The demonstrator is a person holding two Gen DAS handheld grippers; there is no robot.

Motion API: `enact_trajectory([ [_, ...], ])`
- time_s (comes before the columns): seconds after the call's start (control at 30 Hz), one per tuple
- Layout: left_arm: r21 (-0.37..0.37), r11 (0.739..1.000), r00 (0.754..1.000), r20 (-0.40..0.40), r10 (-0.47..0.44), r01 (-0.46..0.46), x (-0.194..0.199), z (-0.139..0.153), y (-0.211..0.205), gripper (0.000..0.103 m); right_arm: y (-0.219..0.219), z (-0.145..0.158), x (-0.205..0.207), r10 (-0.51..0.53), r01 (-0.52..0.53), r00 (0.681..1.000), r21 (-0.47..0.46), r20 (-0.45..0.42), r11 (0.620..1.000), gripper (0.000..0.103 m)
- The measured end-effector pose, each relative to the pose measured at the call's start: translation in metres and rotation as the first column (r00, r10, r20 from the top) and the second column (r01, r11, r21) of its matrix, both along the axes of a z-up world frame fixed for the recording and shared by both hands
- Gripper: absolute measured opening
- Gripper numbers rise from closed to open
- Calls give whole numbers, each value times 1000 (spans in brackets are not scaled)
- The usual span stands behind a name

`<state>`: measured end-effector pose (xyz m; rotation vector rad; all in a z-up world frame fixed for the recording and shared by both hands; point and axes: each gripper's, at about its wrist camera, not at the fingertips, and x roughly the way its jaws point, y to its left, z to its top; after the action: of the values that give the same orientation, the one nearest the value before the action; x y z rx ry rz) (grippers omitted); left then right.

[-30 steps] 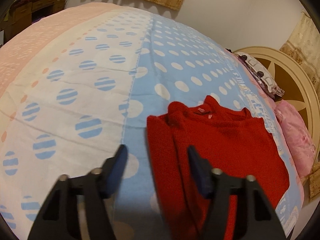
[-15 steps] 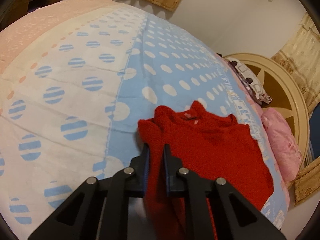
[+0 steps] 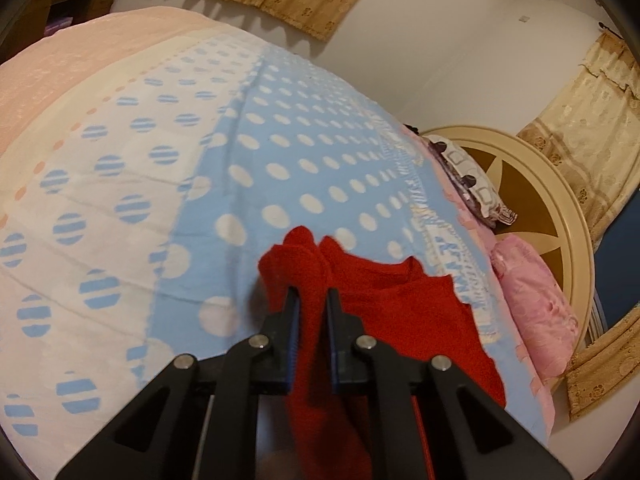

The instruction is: Fold small clothes

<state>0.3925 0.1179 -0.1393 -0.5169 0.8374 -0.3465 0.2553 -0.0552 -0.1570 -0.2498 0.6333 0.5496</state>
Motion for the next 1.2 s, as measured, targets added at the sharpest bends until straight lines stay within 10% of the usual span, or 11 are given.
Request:
enact_trajectory([
  [1.2, 16, 994, 985, 131, -110, 108, 14, 60, -123, 11, -90, 19, -32, -195, 189, 980, 137, 28, 972, 6],
])
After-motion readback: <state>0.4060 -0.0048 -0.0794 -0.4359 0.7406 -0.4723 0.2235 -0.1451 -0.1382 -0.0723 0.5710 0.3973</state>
